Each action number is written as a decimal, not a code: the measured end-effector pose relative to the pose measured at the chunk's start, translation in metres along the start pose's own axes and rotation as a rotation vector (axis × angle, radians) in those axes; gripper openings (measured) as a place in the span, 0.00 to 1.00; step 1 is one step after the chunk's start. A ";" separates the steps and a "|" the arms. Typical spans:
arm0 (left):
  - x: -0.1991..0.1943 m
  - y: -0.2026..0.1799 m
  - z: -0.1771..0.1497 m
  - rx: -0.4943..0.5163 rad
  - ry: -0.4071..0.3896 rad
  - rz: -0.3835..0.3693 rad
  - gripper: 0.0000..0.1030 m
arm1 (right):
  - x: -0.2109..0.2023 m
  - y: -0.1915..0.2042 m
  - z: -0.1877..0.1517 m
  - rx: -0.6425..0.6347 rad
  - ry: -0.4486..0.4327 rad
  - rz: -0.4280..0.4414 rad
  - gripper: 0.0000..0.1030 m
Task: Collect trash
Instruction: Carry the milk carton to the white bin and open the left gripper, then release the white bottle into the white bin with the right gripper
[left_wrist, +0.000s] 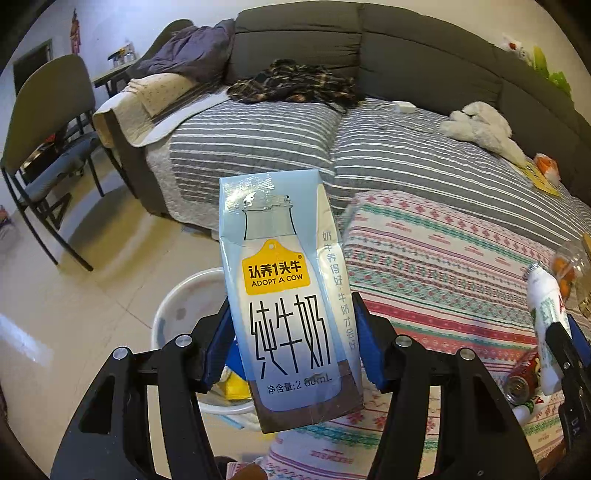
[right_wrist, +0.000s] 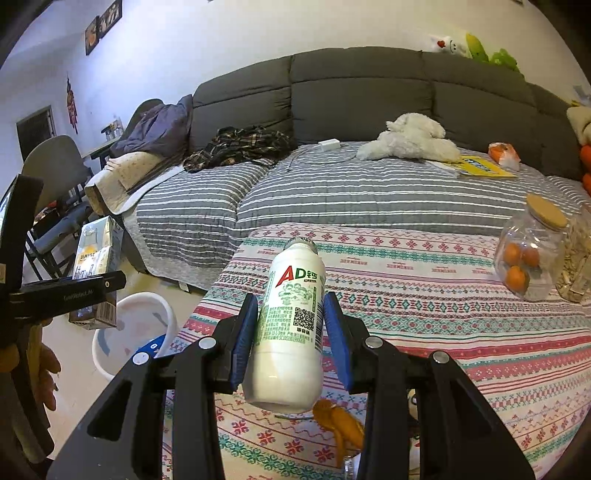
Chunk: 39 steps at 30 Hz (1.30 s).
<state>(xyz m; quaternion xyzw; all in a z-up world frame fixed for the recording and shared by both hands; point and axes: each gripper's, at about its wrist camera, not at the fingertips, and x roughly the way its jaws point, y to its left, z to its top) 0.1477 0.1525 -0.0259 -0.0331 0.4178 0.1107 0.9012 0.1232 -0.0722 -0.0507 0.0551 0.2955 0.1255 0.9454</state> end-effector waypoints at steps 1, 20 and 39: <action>0.001 0.003 0.001 -0.005 0.001 0.005 0.55 | 0.000 0.002 -0.001 -0.002 -0.001 0.001 0.36; 0.000 0.084 0.016 -0.148 -0.018 0.111 0.75 | 0.021 0.070 -0.009 -0.088 0.029 0.069 0.36; -0.039 0.146 0.027 -0.306 -0.145 0.178 0.75 | 0.083 0.203 -0.016 -0.140 0.084 0.255 0.72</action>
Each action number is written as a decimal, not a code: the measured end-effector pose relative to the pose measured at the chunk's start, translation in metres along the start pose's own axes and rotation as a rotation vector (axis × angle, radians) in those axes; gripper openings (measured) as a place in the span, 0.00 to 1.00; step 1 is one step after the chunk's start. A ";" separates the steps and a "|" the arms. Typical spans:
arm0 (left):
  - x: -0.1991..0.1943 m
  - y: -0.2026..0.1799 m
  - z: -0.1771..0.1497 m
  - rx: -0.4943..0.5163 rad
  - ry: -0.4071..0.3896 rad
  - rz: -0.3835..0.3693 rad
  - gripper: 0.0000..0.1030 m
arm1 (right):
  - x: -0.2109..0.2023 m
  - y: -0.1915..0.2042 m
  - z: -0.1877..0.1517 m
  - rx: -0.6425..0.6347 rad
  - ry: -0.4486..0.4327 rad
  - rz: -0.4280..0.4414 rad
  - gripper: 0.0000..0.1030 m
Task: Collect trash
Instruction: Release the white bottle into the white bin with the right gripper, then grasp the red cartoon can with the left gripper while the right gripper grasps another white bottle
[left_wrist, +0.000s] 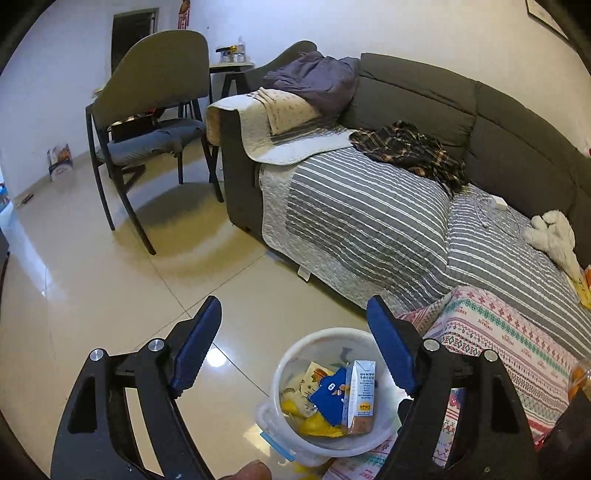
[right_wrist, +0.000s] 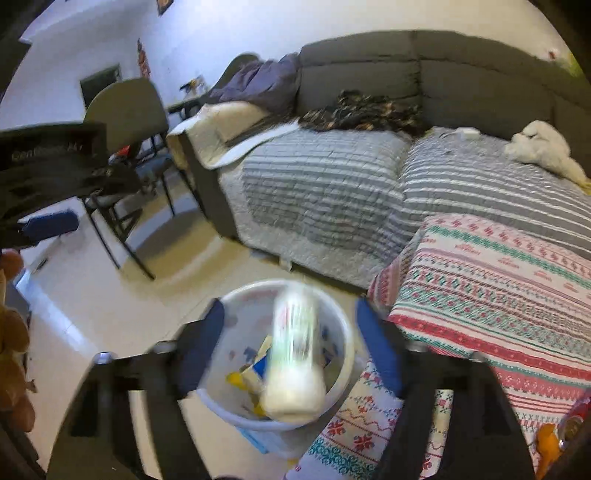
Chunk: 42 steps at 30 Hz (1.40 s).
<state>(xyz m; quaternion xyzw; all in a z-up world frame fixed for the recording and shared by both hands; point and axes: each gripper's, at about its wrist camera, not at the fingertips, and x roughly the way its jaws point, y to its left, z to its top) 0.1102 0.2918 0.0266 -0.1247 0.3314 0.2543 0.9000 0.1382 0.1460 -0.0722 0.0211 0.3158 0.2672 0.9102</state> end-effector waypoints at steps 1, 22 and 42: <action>-0.001 0.001 0.000 -0.002 -0.001 -0.001 0.75 | -0.002 -0.004 -0.001 0.016 0.006 -0.001 0.72; -0.024 -0.094 -0.044 0.194 0.020 -0.145 0.84 | -0.102 -0.124 0.001 0.068 -0.091 -0.409 0.84; -0.039 -0.224 -0.133 0.534 0.133 -0.358 0.90 | -0.193 -0.277 -0.054 0.374 0.041 -0.685 0.92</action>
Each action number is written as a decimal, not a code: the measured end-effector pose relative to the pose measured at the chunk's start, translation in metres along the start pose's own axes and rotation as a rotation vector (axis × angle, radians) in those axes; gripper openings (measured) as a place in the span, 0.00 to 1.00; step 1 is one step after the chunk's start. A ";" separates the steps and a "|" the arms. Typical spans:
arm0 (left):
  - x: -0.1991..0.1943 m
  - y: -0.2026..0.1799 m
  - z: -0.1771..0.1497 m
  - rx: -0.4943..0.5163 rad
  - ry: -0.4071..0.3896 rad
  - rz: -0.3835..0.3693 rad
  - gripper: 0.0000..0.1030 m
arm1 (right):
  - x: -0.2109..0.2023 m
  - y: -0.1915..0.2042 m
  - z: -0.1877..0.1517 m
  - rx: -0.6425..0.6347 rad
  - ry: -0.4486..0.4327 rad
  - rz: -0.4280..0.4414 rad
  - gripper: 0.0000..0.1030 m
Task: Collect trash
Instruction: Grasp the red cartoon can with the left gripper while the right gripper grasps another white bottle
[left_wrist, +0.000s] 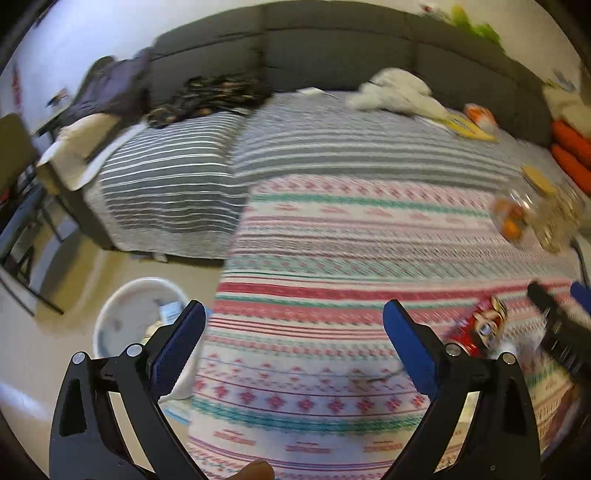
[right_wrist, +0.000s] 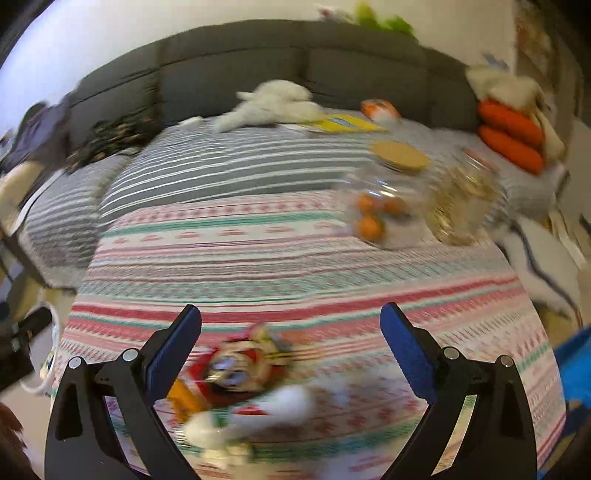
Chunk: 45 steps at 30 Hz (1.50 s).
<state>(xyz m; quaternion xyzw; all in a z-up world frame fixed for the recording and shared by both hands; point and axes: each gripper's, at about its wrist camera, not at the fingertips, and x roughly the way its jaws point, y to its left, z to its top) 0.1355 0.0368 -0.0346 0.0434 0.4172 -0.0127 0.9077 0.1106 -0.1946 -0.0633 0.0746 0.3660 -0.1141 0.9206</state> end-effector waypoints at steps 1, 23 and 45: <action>0.004 -0.009 -0.001 0.023 0.012 -0.017 0.90 | 0.000 -0.013 0.002 0.029 0.009 -0.008 0.92; 0.096 -0.179 -0.006 0.410 0.404 -0.428 0.65 | 0.011 -0.153 -0.002 0.432 0.209 0.073 0.92; 0.019 -0.030 0.012 -0.092 0.117 -0.364 0.60 | 0.080 -0.017 -0.070 0.492 0.532 0.308 0.67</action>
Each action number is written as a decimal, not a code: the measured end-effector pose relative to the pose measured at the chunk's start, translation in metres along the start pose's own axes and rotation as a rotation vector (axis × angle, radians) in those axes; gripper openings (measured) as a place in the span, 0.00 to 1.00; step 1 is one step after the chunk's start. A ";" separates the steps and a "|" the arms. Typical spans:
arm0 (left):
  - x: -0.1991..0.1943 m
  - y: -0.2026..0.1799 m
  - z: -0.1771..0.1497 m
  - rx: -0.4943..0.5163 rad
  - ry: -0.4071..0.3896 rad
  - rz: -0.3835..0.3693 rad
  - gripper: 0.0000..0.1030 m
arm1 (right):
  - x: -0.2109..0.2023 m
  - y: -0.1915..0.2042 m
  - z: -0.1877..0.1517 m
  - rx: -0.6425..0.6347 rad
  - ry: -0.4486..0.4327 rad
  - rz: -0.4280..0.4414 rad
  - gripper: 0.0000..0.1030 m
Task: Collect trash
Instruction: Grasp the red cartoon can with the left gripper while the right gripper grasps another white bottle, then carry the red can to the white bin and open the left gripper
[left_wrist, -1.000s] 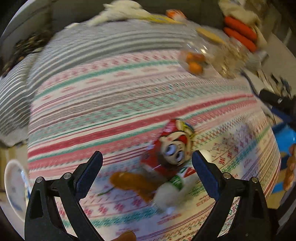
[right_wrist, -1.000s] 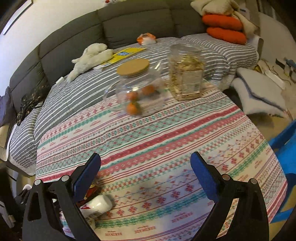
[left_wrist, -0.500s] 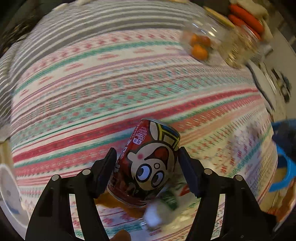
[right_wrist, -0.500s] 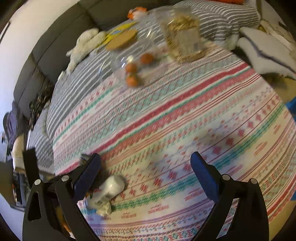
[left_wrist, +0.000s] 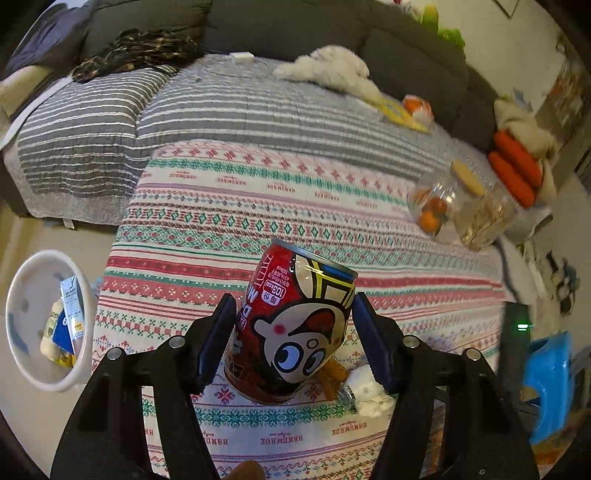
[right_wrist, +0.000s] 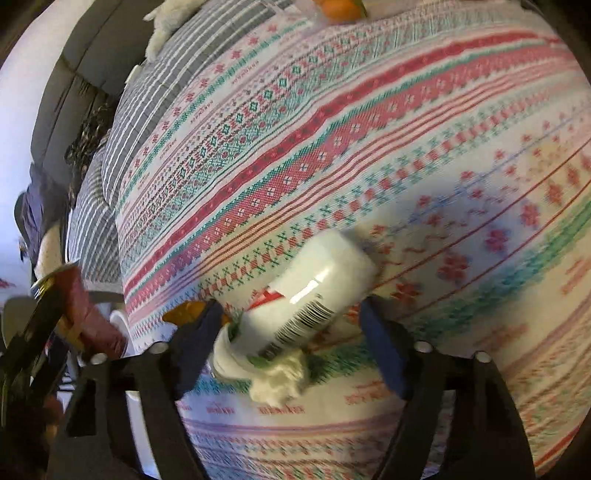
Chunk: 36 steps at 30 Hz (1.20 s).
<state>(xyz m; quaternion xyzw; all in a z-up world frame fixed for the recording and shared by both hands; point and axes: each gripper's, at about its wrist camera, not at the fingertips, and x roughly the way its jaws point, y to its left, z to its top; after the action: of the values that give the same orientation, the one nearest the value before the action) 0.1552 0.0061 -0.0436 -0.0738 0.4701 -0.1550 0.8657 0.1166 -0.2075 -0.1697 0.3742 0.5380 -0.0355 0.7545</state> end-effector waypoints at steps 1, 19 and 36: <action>-0.002 0.001 0.001 0.006 -0.012 0.001 0.60 | 0.001 0.004 0.001 -0.004 -0.023 -0.009 0.62; -0.018 0.005 0.002 0.040 -0.146 0.082 0.60 | -0.068 0.067 0.019 -0.319 -0.493 0.017 0.40; -0.036 0.015 -0.002 0.062 -0.260 0.229 0.60 | -0.069 0.104 -0.009 -0.525 -0.618 -0.036 0.40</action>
<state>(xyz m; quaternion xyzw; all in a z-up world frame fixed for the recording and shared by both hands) 0.1381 0.0326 -0.0208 -0.0125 0.3546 -0.0590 0.9331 0.1280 -0.1521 -0.0582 0.1312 0.2831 -0.0210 0.9499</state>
